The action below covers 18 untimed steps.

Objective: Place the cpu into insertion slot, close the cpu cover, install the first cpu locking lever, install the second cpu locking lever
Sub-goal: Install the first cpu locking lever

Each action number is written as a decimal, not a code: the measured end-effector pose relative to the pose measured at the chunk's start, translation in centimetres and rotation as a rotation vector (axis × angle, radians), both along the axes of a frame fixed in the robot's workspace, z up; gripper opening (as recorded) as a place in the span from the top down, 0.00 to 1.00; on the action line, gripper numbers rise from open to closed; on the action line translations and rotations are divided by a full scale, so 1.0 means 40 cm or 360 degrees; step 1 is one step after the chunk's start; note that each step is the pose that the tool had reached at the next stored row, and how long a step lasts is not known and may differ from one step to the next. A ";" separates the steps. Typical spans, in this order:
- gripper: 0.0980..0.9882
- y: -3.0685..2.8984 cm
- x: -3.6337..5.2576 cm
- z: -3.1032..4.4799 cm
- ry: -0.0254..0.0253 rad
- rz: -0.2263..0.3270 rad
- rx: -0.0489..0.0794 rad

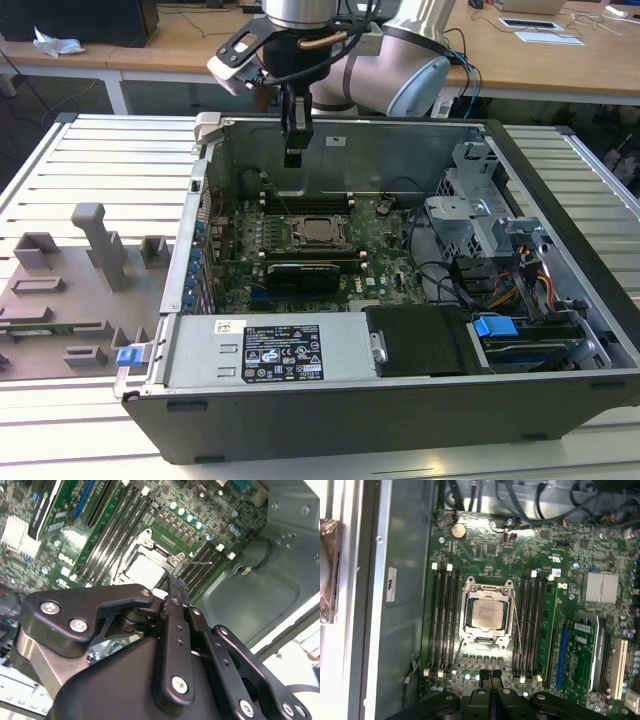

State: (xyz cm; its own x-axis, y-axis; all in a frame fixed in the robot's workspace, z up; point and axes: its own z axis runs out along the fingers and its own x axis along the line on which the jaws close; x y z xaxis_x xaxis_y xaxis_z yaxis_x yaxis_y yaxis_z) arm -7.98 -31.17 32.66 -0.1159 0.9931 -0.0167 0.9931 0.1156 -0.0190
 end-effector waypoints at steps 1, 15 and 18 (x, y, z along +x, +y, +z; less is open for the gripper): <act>0.99 0.000 0.000 -0.002 0.00000 0.0063 0.0000; 0.99 0.000 0.000 -0.008 0.00000 0.0578 0.0000; 0.99 0.000 0.000 -0.008 0.00001 0.0684 0.0000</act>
